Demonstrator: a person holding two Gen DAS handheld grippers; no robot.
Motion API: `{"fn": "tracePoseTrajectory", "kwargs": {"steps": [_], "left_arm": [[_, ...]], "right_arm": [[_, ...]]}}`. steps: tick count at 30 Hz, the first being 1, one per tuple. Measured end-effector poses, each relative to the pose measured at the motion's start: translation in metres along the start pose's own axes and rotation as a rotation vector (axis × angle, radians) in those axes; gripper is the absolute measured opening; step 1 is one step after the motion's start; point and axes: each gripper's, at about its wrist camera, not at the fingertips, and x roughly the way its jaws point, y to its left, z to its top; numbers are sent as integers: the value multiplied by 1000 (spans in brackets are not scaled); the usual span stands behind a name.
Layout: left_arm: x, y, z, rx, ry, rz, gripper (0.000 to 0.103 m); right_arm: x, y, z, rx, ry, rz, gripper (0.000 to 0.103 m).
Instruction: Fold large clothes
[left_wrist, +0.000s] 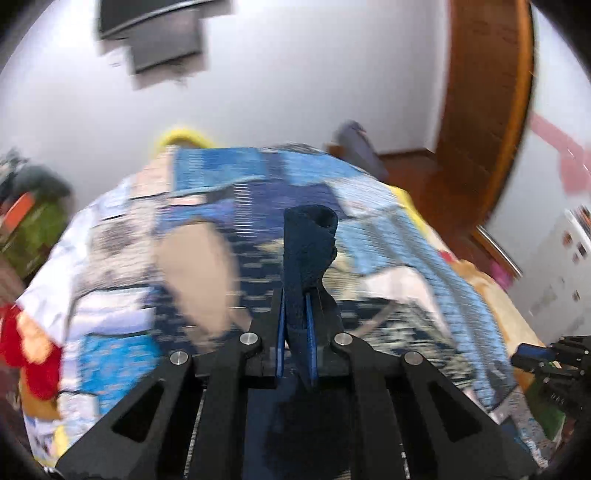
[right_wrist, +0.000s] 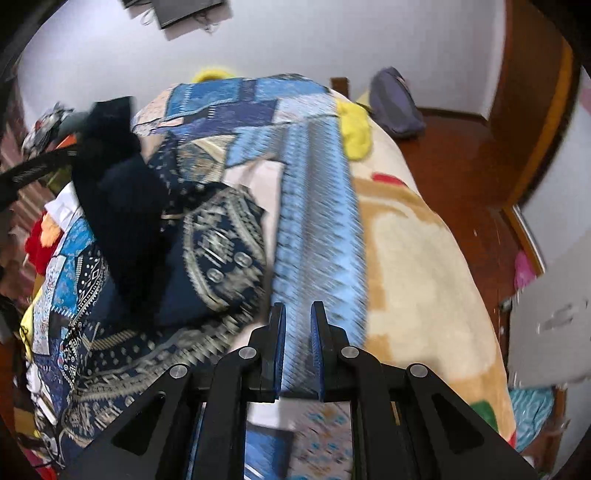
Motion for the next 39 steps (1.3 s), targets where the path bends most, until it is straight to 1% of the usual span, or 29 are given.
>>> {"fn": "tracePoseTrajectory", "kwargs": {"steps": [1, 5, 7, 10, 12, 13, 15, 18, 19, 22, 25, 28, 30, 33, 35, 39], "left_arm": [[-5, 24, -2, -28, -7, 26, 9], [-10, 86, -20, -95, 0, 95, 9], [-8, 110, -32, -129, 11, 106, 8], [2, 140, -55, -167, 41, 113, 8], [8, 146, -73, -176, 61, 115, 8], [14, 152, -85, -187, 82, 111, 8], [24, 159, -108, -208, 122, 106, 8], [41, 171, -145, -246, 191, 102, 8], [47, 174, -158, -259, 215, 101, 8], [62, 182, -191, -296, 282, 99, 8], [71, 185, -214, -341, 326, 79, 9], [75, 187, -234, -367, 347, 82, 14], [74, 188, -242, -380, 353, 89, 18], [74, 191, -252, -369, 377, 133, 18], [69, 192, -257, -364, 373, 126, 17], [57, 188, -261, -324, 397, 137, 17]], "right_arm": [[3, 9, 6, -14, -2, 1, 9], [11, 47, 29, -71, -8, 12, 9], [18, 67, 39, -112, -9, 11, 9], [38, 103, 49, -193, 13, -15, 9], [51, 120, 51, -238, 31, -37, 9], [61, 132, 49, -277, 47, -55, 9], [76, 143, 45, -332, 71, -92, 9], [109, 155, 33, -420, 109, -223, 9], [118, 155, 29, -445, 120, -254, 9], [121, 155, 21, -502, 78, -293, 9], [120, 154, 18, -525, 67, -317, 9], [119, 154, 16, -528, 62, -326, 9], [119, 152, 17, -519, 58, -324, 9], [116, 150, 16, -500, 55, -317, 9], [114, 146, 14, -488, 54, -317, 9], [111, 137, 9, -480, 50, -329, 9]]}}
